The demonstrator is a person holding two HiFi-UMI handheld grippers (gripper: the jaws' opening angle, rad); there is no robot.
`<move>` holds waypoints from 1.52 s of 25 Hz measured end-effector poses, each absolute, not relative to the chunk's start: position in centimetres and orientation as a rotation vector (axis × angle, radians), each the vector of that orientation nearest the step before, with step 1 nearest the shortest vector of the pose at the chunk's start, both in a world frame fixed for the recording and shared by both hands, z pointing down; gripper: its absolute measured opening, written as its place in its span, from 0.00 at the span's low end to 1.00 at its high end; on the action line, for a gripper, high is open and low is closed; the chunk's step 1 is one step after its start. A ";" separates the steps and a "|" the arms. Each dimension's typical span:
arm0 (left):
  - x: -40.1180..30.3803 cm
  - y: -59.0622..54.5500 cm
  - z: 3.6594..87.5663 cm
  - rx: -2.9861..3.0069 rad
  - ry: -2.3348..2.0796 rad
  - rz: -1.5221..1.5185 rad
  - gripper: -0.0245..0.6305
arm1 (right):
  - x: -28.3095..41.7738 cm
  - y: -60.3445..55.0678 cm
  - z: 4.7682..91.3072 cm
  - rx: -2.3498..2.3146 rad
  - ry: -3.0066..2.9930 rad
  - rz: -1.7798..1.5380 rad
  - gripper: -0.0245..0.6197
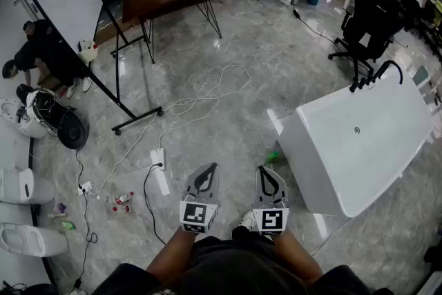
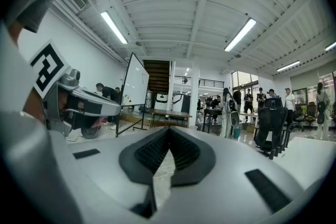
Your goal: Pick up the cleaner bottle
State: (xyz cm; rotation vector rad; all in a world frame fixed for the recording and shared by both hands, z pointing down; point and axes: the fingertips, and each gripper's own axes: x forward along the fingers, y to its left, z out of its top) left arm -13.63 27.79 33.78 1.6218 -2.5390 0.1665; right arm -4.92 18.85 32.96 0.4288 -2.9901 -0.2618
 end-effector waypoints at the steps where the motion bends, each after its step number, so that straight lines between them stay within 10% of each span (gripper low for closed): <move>1: -13.9 27.0 33.9 1.623 -2.533 0.170 0.05 | -5.1 17.9 32.9 0.448 -2.995 -0.242 0.06; 24: -24.3 8.7 36.4 2.139 -2.076 0.193 0.05 | -14.6 4.8 34.1 1.056 -2.822 -0.078 0.06; 38: -21.5 2.0 41.3 2.393 -1.734 0.268 0.05 | -8.1 0.5 38.7 1.480 -2.548 -0.012 0.06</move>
